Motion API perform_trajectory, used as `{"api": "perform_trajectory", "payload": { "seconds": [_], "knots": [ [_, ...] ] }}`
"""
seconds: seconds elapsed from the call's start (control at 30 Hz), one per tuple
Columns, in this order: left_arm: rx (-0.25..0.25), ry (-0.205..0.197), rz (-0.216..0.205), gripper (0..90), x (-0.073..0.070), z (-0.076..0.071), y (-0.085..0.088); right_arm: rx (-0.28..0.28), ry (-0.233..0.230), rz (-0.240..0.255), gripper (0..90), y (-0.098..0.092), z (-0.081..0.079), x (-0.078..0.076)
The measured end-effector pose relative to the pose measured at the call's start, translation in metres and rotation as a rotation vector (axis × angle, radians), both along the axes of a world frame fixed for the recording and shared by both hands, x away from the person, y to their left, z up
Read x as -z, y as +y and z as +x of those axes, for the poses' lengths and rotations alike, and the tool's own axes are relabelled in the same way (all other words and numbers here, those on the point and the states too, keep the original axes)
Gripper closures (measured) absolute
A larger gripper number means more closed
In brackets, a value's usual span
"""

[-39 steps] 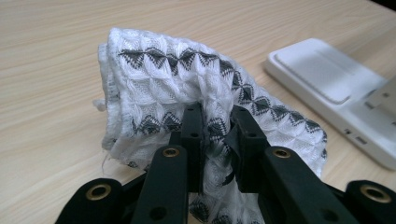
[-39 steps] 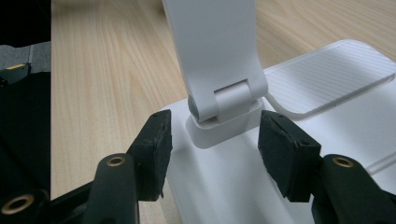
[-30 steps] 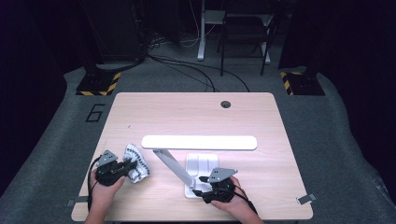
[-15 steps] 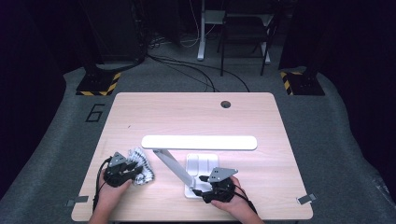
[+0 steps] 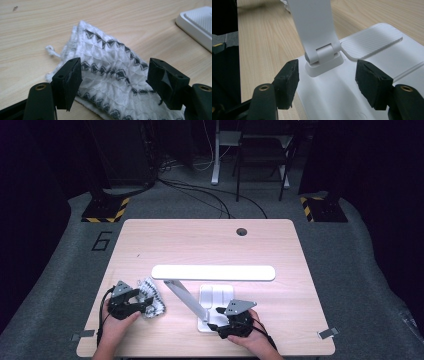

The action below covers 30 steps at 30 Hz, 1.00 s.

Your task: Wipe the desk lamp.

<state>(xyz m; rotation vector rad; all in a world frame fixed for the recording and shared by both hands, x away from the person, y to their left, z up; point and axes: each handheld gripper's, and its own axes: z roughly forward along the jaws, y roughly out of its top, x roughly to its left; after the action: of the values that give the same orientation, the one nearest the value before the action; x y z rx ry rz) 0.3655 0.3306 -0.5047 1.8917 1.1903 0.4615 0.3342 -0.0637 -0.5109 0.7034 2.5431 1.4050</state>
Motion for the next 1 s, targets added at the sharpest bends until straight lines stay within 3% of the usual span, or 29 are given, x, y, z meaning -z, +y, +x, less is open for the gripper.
{"api": "perform_trajectory", "payload": {
  "seconds": [0.2, 0.3, 0.33, 0.53, 0.7, 0.8, 1.0],
  "knots": [
    [-0.039, -0.031, -0.033, 27.2, -0.011, -0.005, 0.008, 0.018, 0.001, 0.007, 33.4, -0.003, 0.001, -0.001],
    [-0.024, -0.021, -0.046, 31.5, -0.016, -0.007, 0.011, 0.023, 0.007, 0.018, 33.3, -0.005, 0.002, -0.002],
    [-0.023, -0.033, -0.070, 31.5, -0.020, -0.010, 0.011, 0.026, 0.003, 0.020, 33.3, -0.006, 0.004, -0.002],
    [0.010, -0.054, -0.092, 31.0, -0.033, -0.015, 0.005, 0.032, 0.013, 0.024, 32.8, -0.010, 0.007, -0.002],
    [0.042, -0.060, -0.073, 29.4, -0.037, -0.017, -0.007, 0.037, 0.008, 0.037, 32.9, -0.013, 0.008, -0.005],
    [0.063, -0.084, -0.058, 30.0, -0.042, -0.022, -0.014, 0.044, 0.004, 0.042, 32.8, -0.014, 0.008, -0.007],
    [0.095, -0.109, -0.090, 30.6, -0.049, -0.029, -0.019, 0.049, -0.014, 0.035, 32.7, -0.014, 0.006, -0.010]
  ]
}}
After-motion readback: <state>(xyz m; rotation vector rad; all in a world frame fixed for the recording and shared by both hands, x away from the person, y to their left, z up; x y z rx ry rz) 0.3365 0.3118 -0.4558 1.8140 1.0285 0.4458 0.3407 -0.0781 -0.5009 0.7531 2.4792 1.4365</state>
